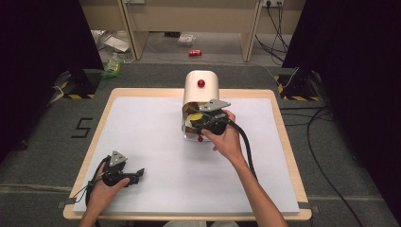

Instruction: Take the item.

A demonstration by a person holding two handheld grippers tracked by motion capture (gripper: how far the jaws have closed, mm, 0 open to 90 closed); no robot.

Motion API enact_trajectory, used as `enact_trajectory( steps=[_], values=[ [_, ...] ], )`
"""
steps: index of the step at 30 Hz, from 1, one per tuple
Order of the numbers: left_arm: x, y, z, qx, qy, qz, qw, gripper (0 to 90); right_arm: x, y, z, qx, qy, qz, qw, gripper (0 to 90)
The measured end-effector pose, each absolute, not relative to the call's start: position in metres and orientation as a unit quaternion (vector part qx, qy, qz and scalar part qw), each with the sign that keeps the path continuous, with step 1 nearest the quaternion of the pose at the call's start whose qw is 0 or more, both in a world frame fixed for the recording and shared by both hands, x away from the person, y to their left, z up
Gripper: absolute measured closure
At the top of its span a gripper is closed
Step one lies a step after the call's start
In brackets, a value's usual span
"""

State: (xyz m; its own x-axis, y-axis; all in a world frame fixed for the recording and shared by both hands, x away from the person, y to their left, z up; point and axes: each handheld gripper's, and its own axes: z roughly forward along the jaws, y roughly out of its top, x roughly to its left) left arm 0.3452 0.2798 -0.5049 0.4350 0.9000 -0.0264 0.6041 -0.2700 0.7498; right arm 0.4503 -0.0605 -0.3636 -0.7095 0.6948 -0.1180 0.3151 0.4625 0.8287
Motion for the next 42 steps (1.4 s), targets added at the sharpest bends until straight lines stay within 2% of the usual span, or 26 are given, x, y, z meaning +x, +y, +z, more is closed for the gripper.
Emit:
enact_trajectory(
  steps=[17, 42],
  values=[
    [0.345, 0.280, -0.505, 0.769, 0.489, 0.209, 0.355, 11.1, 0.426, -0.078, -0.344, 0.286, 0.823, 0.435, 0.226, 41.5],
    [0.345, 0.280, -0.505, 0.769, 0.489, 0.209, 0.355, 11.1, 0.395, -0.154, -0.342, 0.318, 0.793, 0.460, 0.242, 41.4]
  ],
)
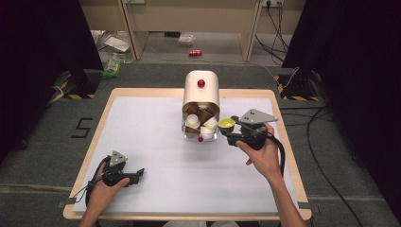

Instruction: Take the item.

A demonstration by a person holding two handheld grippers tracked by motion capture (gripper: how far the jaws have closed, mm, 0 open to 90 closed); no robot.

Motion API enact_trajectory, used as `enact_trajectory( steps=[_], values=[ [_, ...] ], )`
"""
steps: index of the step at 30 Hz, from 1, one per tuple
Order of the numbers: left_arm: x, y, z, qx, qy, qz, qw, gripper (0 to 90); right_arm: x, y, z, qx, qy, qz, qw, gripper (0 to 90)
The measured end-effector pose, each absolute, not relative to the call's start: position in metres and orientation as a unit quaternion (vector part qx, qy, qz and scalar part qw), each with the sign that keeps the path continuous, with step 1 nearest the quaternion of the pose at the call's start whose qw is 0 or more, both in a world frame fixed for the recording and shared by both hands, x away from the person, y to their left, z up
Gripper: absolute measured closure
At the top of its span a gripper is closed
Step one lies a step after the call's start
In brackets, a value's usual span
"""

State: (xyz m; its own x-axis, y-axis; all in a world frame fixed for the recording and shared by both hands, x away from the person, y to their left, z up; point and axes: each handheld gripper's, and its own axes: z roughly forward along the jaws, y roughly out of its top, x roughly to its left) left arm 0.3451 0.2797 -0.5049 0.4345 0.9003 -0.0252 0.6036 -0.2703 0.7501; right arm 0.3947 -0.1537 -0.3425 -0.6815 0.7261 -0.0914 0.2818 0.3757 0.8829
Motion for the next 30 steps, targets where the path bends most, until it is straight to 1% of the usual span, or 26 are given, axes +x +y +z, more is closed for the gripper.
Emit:
enact_trajectory(
  steps=[6, 16, 30],
  values=[
    [0.345, 0.280, -0.505, 0.769, 0.489, 0.209, 0.355, 11.1, 0.391, -0.169, -0.347, 0.332, 0.789, 0.454, 0.246, 41.5],
    [0.345, 0.280, -0.505, 0.769, 0.489, 0.207, 0.356, 11.3, 0.391, -0.183, -0.353, 0.347, 0.785, 0.449, 0.247, 41.4],
    [0.345, 0.280, -0.505, 0.770, 0.489, 0.206, 0.355, 11.2, 0.399, -0.201, -0.372, 0.373, 0.778, 0.440, 0.248, 41.4]
  ],
)
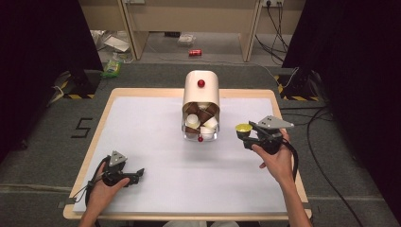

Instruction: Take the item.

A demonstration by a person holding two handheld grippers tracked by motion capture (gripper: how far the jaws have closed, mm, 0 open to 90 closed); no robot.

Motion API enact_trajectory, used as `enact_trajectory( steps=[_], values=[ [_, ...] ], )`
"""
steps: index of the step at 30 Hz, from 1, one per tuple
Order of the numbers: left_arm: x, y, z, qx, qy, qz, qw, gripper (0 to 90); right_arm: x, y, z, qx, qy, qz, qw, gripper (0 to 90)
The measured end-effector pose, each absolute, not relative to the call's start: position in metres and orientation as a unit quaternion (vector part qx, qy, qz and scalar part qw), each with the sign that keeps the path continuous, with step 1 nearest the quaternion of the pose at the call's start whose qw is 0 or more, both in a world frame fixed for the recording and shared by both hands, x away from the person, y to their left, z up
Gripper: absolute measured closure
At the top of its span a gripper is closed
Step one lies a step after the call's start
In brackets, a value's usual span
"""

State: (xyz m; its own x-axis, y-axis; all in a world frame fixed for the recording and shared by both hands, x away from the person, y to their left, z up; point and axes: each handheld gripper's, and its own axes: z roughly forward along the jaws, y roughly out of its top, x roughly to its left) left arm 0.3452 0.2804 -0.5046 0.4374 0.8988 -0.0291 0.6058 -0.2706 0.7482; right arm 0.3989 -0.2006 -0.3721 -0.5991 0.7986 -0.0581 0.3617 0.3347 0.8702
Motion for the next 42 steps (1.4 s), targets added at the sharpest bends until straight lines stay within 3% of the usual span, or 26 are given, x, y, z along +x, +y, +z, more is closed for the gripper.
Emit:
enact_trajectory(
  steps=[16, 42],
  values=[
    [0.345, 0.281, -0.505, 0.770, 0.489, 0.206, 0.355, 11.2, 0.412, -0.217, -0.400, 0.399, 0.775, 0.424, 0.244, 41.4],
    [0.345, 0.280, -0.505, 0.770, 0.489, 0.206, 0.355, 11.1, 0.428, -0.198, -0.461, 0.406, 0.809, 0.375, 0.202, 41.4]
  ],
)
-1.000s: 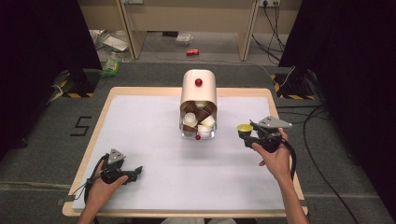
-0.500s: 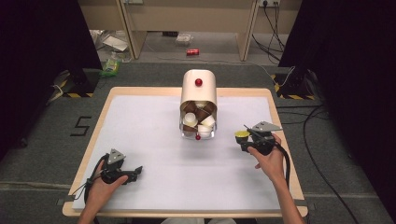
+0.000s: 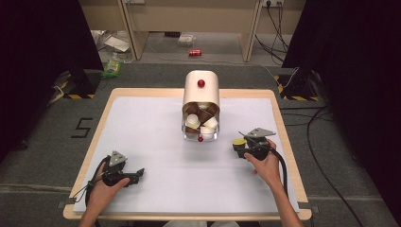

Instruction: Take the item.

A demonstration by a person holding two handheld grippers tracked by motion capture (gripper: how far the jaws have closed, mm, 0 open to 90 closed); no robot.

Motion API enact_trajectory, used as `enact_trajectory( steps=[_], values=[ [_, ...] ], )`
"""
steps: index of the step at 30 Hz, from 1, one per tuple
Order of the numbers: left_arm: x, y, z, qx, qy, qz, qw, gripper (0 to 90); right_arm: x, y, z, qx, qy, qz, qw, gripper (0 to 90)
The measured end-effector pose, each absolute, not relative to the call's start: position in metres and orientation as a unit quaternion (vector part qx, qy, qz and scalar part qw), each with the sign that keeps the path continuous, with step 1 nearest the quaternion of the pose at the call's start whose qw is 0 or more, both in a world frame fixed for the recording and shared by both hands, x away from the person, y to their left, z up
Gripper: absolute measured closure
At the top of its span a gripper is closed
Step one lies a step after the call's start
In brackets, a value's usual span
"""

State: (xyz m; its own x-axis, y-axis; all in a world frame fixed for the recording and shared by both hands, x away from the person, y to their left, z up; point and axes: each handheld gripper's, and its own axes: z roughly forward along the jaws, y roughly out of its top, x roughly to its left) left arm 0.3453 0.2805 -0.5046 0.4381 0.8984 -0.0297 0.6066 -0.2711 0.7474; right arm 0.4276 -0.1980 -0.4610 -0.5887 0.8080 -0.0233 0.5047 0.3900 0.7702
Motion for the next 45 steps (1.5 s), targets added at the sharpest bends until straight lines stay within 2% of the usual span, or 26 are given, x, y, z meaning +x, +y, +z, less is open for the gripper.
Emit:
enact_trajectory(
  steps=[37, 39, 44, 45],
  values=[
    [0.345, 0.280, -0.505, 0.770, 0.489, 0.206, 0.355, 11.1, 0.432, -0.189, -0.473, 0.400, 0.816, 0.366, 0.199, 40.8],
    [0.345, 0.280, -0.505, 0.770, 0.489, 0.206, 0.355, 11.1, 0.432, -0.189, -0.474, 0.400, 0.817, 0.365, 0.198, 40.1],
    [0.345, 0.280, -0.505, 0.770, 0.489, 0.206, 0.355, 11.1, 0.431, -0.189, -0.473, 0.403, 0.816, 0.363, 0.199, 27.9],
    [0.345, 0.280, -0.505, 0.770, 0.489, 0.206, 0.355, 11.1, 0.431, -0.189, -0.473, 0.403, 0.816, 0.363, 0.199, 27.9]
  ],
)
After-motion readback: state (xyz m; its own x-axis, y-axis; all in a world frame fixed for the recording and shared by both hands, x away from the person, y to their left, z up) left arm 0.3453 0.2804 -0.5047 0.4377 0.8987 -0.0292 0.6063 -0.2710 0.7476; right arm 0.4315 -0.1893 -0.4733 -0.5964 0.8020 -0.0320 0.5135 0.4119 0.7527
